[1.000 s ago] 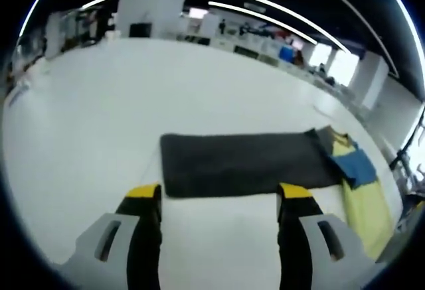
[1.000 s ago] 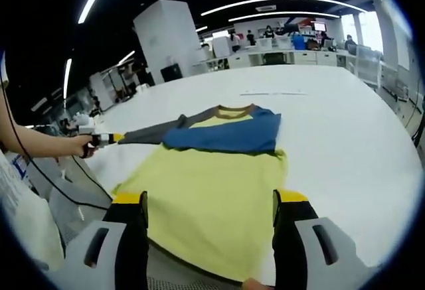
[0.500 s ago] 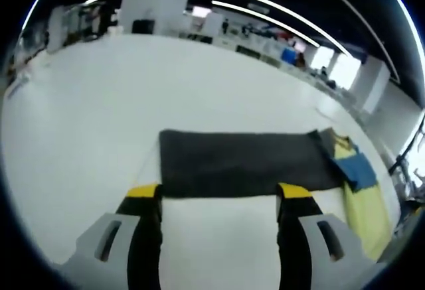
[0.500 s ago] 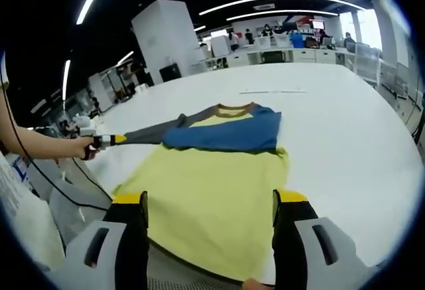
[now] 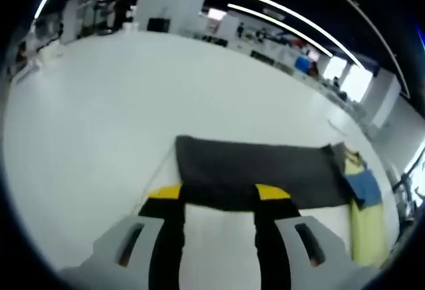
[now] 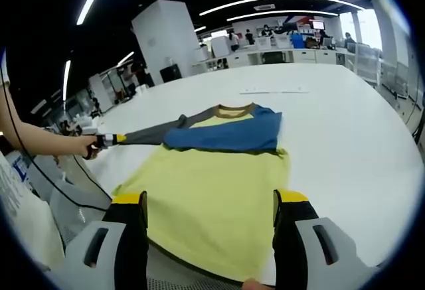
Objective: Fold the garment on the visible template until the final outline fits inside the template.
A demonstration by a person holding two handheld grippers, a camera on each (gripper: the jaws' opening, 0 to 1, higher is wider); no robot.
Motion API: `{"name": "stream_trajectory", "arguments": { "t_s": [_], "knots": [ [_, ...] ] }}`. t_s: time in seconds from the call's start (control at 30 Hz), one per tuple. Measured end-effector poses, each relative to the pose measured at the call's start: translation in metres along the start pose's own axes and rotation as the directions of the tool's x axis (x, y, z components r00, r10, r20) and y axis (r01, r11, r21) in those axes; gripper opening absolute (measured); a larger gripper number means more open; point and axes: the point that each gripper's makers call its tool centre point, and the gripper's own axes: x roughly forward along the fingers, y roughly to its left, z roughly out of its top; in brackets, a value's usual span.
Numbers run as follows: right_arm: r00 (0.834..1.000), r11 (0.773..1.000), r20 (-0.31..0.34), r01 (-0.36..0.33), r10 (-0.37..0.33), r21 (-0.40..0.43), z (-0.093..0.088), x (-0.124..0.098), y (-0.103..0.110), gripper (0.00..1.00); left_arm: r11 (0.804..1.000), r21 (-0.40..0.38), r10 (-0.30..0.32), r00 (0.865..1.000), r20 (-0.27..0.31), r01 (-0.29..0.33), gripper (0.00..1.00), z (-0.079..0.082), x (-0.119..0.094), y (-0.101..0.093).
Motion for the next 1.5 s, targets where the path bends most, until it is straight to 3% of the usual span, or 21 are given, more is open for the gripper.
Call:
{"name": "stream_trajectory", "arguments": {
  "t_s": [0.07,0.27,0.43,1.13,1.3,1.5],
  "knots": [
    [1.000,1.000,0.000,0.003,-0.003,-0.004,0.000,0.000,0.000,0.77,1.000,-0.009,0.002,1.000,0.001,-0.002,0.23,0.000,0.000,0.002],
    [1.000,1.000,0.002,0.005,-0.005,-0.001,0.000,0.000,-0.001,0.77,0.999,0.050,0.017,1.000,-0.007,-0.017,0.13,0.000,0.000,0.000],
    [1.000,1.000,0.004,0.006,-0.006,0.000,0.000,0.000,-0.002,0.77,0.999,0.047,0.022,1.000,0.011,-0.023,0.00,0.003,-0.005,-0.001],
    [1.000,1.000,0.009,0.001,-0.001,-0.009,0.002,0.000,-0.001,0.77,0.993,0.114,0.012,1.000,0.026,-0.015,0.00,0.016,-0.015,-0.008],
    [1.000,1.000,0.013,0.001,0.000,-0.007,0.002,-0.001,-0.001,0.76,0.991,0.130,-0.007,0.999,0.046,0.001,0.00,0.025,-0.020,-0.020],
    [1.000,1.000,0.018,-0.005,0.006,-0.009,0.004,0.000,0.000,0.76,0.976,0.215,-0.038,0.997,0.062,0.024,0.00,0.035,-0.026,-0.038]
  ]
}}
